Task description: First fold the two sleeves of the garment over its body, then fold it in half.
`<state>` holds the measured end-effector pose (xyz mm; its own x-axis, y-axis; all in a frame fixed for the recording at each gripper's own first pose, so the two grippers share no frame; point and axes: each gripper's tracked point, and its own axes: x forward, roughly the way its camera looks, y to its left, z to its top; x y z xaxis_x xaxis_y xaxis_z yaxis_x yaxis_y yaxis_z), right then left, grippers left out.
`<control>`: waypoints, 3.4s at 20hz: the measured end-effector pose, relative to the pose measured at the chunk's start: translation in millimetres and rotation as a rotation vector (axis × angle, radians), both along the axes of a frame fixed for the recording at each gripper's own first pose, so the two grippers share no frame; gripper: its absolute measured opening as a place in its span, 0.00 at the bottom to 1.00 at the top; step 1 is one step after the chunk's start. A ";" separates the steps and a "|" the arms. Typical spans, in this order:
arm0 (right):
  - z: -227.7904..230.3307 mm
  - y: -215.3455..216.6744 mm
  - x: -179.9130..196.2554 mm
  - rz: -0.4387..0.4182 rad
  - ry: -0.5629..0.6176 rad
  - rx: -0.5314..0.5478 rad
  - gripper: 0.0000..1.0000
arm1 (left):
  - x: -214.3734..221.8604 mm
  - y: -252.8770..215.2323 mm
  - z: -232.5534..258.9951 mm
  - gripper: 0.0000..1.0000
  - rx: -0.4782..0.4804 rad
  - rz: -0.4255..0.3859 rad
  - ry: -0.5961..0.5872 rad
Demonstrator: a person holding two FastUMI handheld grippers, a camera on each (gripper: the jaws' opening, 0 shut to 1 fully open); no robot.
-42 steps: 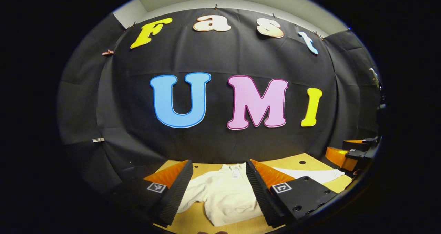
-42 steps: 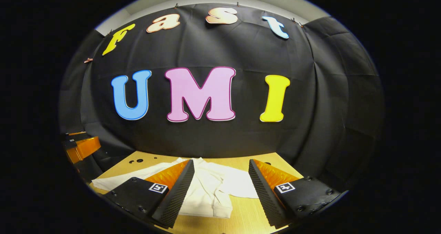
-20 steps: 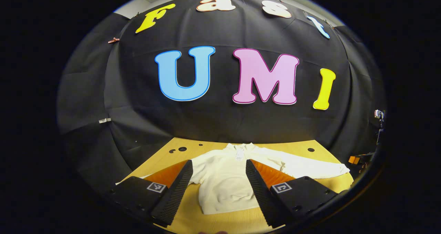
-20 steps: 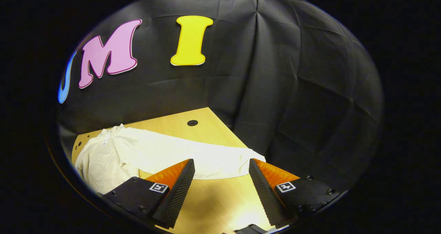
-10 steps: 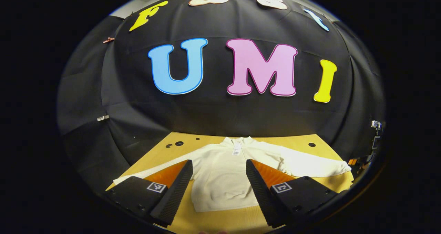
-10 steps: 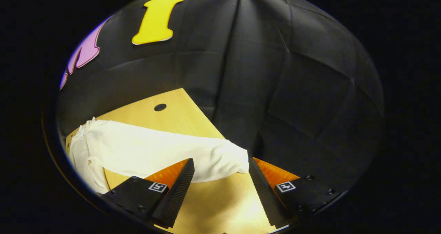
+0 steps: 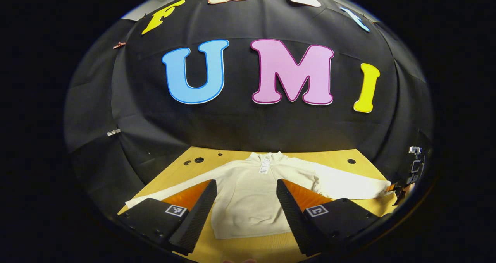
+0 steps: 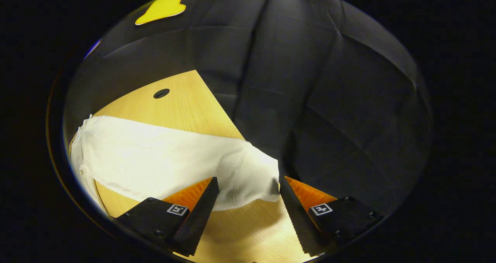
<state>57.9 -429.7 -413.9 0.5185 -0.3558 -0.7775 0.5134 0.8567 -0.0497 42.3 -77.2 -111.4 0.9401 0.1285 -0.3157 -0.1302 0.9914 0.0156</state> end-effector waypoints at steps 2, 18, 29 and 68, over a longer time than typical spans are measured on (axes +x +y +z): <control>-2.3 -1.3 2.5 -0.013 -0.007 0.033 0.98 | 0.6 2.4 -0.2 0.95 0.001 0.008 0.001; -1.8 30.1 25.2 0.086 -0.021 0.069 0.17 | 9.2 3.1 2.7 0.95 0.001 -0.003 -0.001; 86.4 44.9 56.9 0.224 -0.114 -0.043 0.11 | 2.6 28.3 4.2 0.95 -0.018 0.007 -0.011; 204.0 691.5 242.3 1.073 -0.352 0.064 0.11 | -112.8 262.5 -31.6 0.95 -0.026 0.363 0.024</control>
<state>300.2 261.8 -210.0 0.7256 0.4406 -0.5285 -0.5124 0.8587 0.0124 -70.5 185.3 -143.0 0.8269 0.4444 -0.3448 -0.4740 0.8805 -0.0018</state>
